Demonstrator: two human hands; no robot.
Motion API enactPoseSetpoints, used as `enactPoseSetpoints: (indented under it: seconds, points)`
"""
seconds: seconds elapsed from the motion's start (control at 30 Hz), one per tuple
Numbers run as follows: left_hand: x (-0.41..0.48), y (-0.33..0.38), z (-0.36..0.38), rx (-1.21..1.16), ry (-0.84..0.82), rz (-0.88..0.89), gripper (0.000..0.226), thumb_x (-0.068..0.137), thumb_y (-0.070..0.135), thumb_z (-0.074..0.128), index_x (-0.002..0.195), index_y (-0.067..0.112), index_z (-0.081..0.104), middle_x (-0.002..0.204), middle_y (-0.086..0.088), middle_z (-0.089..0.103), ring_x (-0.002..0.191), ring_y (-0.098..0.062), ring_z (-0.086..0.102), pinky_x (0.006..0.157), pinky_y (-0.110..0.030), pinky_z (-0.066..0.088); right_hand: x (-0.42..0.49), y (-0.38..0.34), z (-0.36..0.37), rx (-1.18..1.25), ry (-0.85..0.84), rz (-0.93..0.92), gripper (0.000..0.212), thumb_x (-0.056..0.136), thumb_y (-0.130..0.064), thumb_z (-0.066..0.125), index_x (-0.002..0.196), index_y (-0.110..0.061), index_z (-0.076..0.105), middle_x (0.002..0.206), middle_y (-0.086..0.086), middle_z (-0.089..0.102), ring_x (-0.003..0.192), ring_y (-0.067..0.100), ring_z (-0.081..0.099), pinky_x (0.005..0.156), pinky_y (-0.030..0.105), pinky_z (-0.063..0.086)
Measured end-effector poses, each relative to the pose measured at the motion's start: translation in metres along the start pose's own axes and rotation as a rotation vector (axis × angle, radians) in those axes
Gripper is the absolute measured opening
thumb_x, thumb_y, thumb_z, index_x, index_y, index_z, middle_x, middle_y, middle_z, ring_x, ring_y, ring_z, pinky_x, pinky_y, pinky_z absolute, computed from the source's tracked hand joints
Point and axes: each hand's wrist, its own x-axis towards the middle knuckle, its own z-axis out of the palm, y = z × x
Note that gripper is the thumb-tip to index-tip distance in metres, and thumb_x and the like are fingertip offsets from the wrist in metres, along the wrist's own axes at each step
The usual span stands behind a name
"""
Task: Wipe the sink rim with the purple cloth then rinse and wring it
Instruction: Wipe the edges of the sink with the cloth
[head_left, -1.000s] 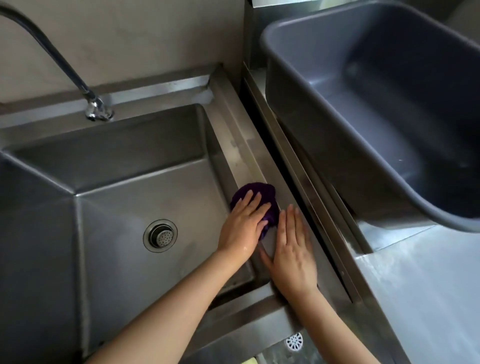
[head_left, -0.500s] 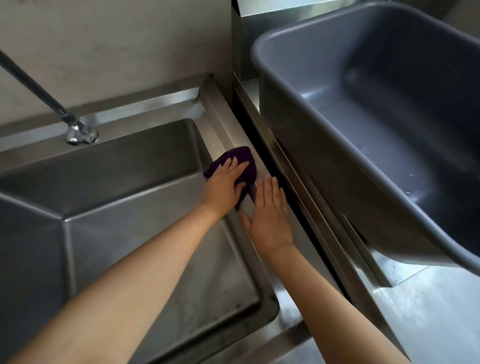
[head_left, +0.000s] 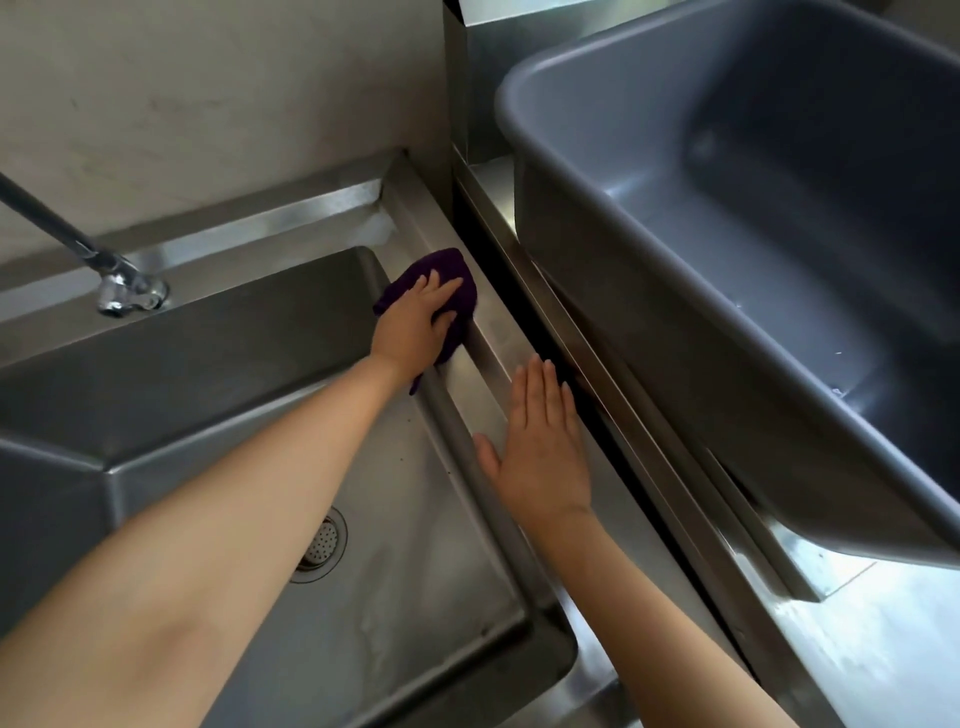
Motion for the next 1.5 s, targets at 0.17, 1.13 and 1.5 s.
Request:
enactPoseSetpoints:
  seconds: [0.17, 1.13, 1.5]
  points:
    - [-0.016, 0.011, -0.005, 0.040, -0.079, 0.169, 0.044, 0.096, 0.013, 0.042, 0.139, 0.024, 0.041, 0.153, -0.006, 0.026, 0.143, -0.021, 0.018, 0.114, -0.036, 0.024, -0.001, 0.001, -0.006, 0.071, -0.029, -0.023, 0.077, 0.095, -0.052, 0.024, 0.141, -0.005, -0.017, 0.156, 0.016, -0.013, 0.144, 0.026, -0.015, 0.114, 0.035, -0.015]
    - [-0.031, 0.020, 0.015, 0.107, -0.051, 0.255, 0.046, 0.097, 0.012, 0.040, 0.140, 0.027, 0.037, 0.155, 0.000, 0.024, 0.145, -0.021, 0.014, 0.114, -0.036, 0.025, -0.006, 0.010, -0.002, 0.232, 0.015, -0.051, 0.059, 0.097, -0.029, 0.031, 0.148, -0.009, 0.008, 0.158, 0.008, 0.003, 0.146, 0.014, -0.005, 0.113, 0.023, -0.014]
    - [-0.038, 0.009, 0.028, 0.090, 0.049, 0.076, 0.057, 0.096, 0.006, 0.039, 0.146, 0.026, 0.020, 0.157, -0.008, 0.016, 0.143, -0.027, 0.017, 0.116, -0.032, 0.009, -0.003, 0.007, -0.009, 0.224, -0.026, -0.005, 0.060, 0.097, -0.028, 0.031, 0.148, -0.012, 0.003, 0.159, 0.004, -0.001, 0.137, 0.006, -0.017, 0.112, 0.023, -0.014]
